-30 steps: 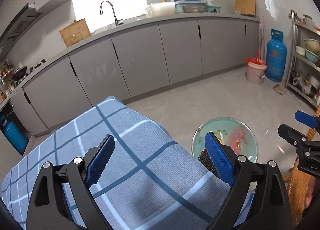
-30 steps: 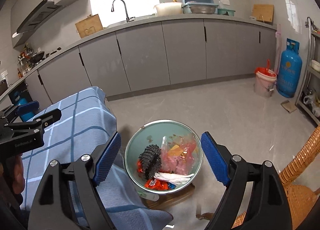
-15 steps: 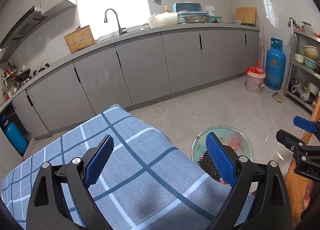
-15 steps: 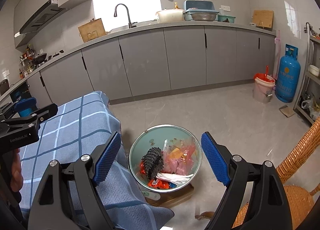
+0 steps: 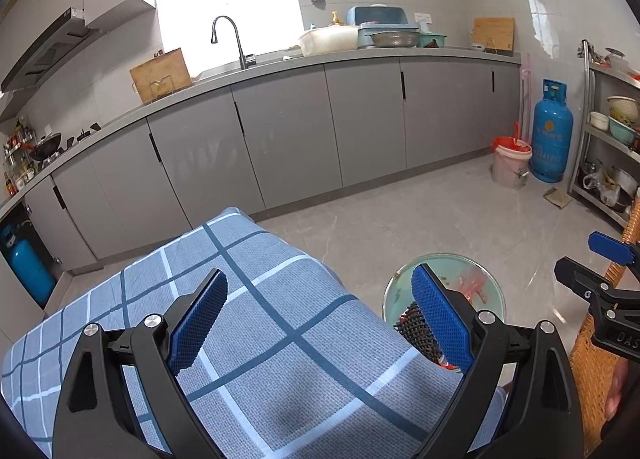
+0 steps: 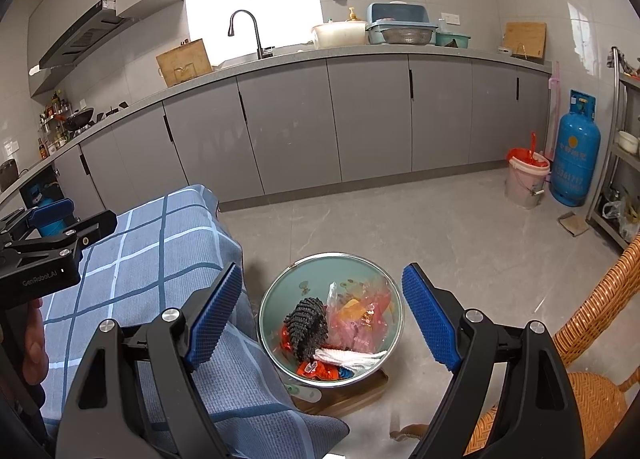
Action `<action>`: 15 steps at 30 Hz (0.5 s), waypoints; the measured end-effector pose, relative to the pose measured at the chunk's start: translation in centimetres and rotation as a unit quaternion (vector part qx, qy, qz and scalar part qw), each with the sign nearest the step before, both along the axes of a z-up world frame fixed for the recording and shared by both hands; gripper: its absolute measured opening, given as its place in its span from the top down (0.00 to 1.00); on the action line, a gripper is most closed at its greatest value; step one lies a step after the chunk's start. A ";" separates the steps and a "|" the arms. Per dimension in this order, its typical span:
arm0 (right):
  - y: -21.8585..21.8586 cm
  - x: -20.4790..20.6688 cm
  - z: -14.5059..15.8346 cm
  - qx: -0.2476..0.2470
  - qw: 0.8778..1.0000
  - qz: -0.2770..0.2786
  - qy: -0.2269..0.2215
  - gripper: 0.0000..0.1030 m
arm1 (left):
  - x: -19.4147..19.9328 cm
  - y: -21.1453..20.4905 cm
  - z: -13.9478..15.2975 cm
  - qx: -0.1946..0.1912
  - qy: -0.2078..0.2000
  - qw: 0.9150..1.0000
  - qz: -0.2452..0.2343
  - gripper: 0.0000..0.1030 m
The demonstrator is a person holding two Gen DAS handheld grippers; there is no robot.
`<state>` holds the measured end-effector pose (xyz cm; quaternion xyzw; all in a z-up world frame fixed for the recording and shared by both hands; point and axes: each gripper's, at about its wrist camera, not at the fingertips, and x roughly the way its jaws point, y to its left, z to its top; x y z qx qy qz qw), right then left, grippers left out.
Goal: Collect trash
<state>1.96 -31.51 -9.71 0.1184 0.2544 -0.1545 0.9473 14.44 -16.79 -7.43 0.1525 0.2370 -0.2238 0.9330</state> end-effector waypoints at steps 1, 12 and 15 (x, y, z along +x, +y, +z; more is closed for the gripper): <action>0.0 0.0 0.0 0.000 1.000 0.000 0.000 0.20 | 0.0 0.0 0.0 -0.001 0.001 1.000 0.000 0.11; 0.0 0.0 -0.1 0.002 1.000 0.000 0.002 0.20 | 0.3 0.0 -0.1 -0.002 0.001 1.000 0.002 0.11; 0.0 0.0 0.0 0.002 1.000 0.000 0.001 0.20 | 0.3 0.0 -0.1 -0.002 0.001 1.000 0.002 0.11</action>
